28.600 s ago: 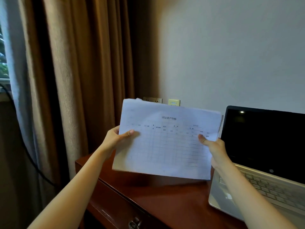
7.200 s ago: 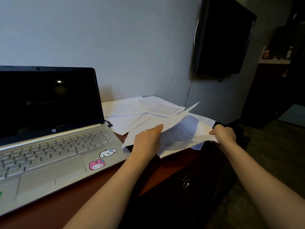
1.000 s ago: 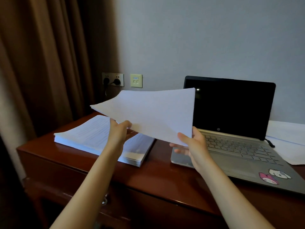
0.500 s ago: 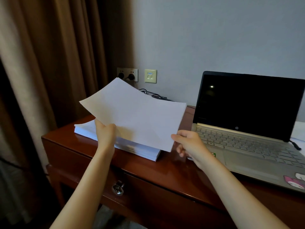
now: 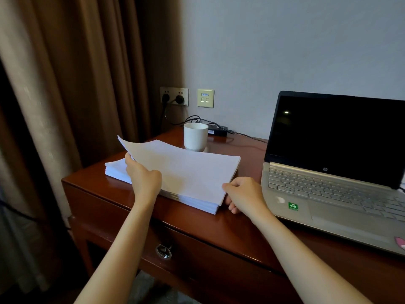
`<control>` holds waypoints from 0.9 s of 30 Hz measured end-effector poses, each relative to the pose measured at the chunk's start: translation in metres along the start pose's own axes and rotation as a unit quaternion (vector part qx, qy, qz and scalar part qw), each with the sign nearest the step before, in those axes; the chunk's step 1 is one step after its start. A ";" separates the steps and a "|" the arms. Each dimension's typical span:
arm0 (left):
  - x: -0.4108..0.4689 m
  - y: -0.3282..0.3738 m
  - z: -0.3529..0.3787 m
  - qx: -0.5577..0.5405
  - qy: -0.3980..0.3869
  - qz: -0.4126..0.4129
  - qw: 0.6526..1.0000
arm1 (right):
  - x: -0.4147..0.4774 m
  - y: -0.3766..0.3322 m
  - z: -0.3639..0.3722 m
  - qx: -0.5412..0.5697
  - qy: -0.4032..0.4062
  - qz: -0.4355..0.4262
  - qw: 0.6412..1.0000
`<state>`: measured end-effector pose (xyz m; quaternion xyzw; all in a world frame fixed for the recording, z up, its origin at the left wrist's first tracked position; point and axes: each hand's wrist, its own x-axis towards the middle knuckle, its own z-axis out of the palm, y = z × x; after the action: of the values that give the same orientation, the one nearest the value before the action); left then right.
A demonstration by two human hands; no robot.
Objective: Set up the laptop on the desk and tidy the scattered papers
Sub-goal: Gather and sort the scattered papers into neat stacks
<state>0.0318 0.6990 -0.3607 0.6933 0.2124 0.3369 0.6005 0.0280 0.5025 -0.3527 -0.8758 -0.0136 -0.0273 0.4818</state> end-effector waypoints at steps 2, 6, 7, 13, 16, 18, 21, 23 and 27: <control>-0.003 0.001 0.003 0.060 0.013 0.014 0.998 | 0.001 0.001 0.001 -0.016 -0.006 -0.005 1.000; -0.011 0.004 0.008 0.198 0.064 0.055 0.977 | 0.002 0.002 0.003 -0.034 -0.008 -0.013 0.999; -0.013 0.006 0.010 0.222 0.072 0.068 0.970 | 0.002 0.003 0.003 -0.039 -0.006 -0.015 0.999; -0.025 0.017 0.027 0.279 0.017 0.123 0.952 | 0.000 0.003 0.003 -0.103 0.005 -0.052 0.993; -0.031 0.027 0.041 0.286 -0.036 0.144 0.947 | -0.002 0.004 -0.005 -0.121 0.012 -0.075 0.990; -0.036 0.035 0.052 0.286 -0.074 0.171 0.940 | 0.000 0.004 -0.015 -0.144 0.027 -0.096 0.985; -0.046 0.047 0.069 0.286 -0.142 0.267 0.909 | 0.004 0.007 -0.038 -0.184 0.043 -0.130 0.973; -0.053 0.056 0.080 0.288 -0.193 0.313 0.884 | 0.007 0.011 -0.055 -0.222 0.047 -0.145 0.963; -0.065 0.070 0.108 0.373 -0.307 0.338 0.808 | 0.012 0.021 -0.089 -0.322 0.069 -0.141 0.934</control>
<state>0.0579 0.5664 -0.3118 0.9593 -0.1213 0.1831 0.1777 0.0381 0.4162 -0.3217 -0.9690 -0.0941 -0.1583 0.1647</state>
